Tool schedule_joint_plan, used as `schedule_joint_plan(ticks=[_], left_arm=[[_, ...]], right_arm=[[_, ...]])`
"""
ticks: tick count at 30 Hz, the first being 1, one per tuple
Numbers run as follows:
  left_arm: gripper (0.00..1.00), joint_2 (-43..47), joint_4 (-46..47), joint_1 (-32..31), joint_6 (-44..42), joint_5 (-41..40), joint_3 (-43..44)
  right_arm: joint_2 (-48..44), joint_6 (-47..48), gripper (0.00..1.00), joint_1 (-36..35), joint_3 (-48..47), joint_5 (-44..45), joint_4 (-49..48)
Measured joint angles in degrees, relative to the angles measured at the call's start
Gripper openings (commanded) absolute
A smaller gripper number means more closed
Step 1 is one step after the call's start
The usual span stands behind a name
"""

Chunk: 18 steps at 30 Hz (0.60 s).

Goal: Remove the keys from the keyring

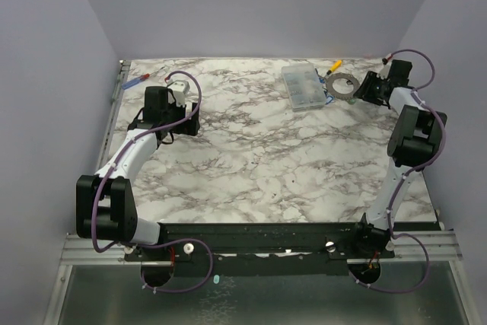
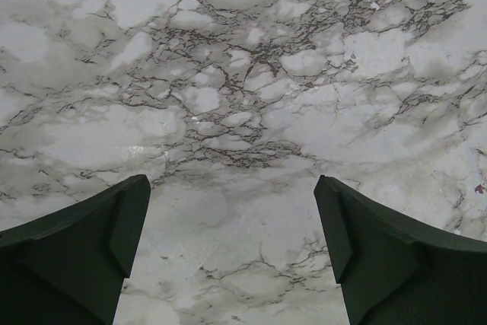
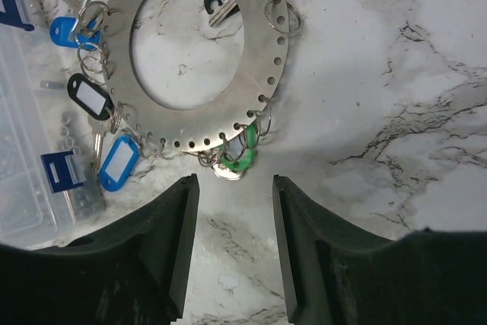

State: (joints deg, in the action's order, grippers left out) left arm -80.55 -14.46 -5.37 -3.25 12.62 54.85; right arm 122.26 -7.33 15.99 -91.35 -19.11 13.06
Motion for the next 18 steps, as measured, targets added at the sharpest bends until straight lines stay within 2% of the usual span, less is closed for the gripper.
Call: schedule_joint_plan(ticks=[9, 18], left_arm=[[0.99, 0.0, 0.2, 0.0, 0.0, 0.0, 0.0], [0.99, 0.0, 0.2, 0.0, 0.0, 0.0, 0.0]], right_arm=[[5.7, -2.1, 0.44, 0.0, -6.2, 0.2, 0.1], [9.3, -3.7, 0.42, 0.0, -9.3, 0.2, 0.3]])
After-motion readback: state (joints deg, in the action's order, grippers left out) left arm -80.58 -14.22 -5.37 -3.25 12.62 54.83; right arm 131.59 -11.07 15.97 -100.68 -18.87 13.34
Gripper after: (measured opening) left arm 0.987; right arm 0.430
